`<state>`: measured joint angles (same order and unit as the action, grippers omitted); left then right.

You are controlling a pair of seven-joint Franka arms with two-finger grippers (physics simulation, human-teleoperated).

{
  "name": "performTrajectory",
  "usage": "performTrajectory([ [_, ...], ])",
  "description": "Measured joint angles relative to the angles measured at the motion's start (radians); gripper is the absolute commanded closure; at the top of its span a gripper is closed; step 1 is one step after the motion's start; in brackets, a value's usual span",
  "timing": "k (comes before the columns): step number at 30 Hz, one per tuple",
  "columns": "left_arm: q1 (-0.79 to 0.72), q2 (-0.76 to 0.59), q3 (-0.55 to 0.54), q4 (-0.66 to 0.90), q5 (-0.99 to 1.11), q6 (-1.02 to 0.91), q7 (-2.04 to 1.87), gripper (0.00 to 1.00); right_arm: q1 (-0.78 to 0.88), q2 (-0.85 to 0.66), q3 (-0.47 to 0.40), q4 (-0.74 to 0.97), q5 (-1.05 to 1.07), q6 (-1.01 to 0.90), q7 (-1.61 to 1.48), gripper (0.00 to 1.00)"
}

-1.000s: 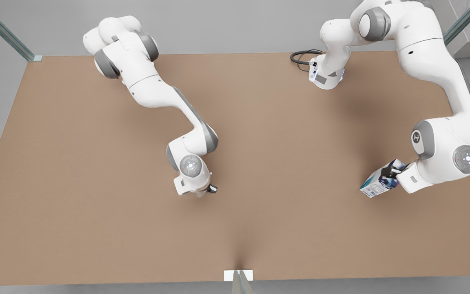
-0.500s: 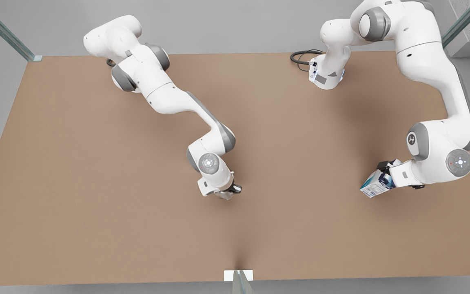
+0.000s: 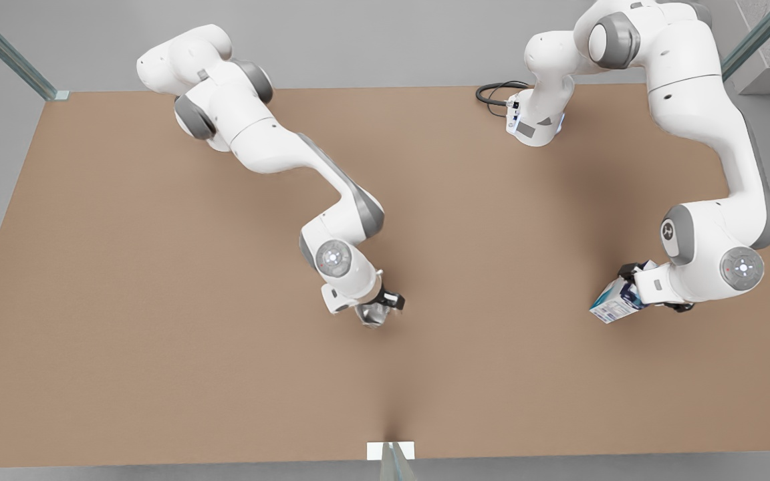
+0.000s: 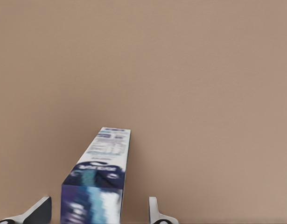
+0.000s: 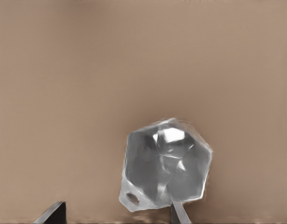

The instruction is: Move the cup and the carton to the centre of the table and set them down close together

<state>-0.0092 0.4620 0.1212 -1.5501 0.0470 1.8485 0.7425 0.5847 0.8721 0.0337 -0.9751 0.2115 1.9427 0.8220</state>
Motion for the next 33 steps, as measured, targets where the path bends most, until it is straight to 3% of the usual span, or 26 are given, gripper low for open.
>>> performTrajectory([
  [2, 0.000, -0.002, 0.000, -0.010, 0.000, -0.006, 0.000, 0.00, -0.215, -0.307, -0.025, -0.137, -0.016, -0.354, -0.552, 0.00],
  [3, 0.000, -0.007, 0.000, -0.029, 0.000, -0.004, 0.000, 0.00, -0.259, -0.368, -0.115, -0.158, -0.057, -0.467, -0.788, 0.00],
  [6, 0.000, -0.010, 0.012, -0.032, 0.001, 0.009, 0.005, 0.00, -0.303, -0.457, -0.225, -0.237, -0.210, -0.456, -1.008, 0.00],
  [8, 0.001, -0.009, 0.025, -0.026, 0.003, 0.014, 0.029, 0.00, -0.318, -0.553, -0.230, -0.377, -0.265, -0.288, -1.010, 0.00],
  [33, 0.000, -0.006, 0.051, -0.091, 0.008, 0.060, 0.032, 0.01, -0.358, -0.521, -0.233, -0.370, -0.267, -0.357, -1.017, 0.00],
])
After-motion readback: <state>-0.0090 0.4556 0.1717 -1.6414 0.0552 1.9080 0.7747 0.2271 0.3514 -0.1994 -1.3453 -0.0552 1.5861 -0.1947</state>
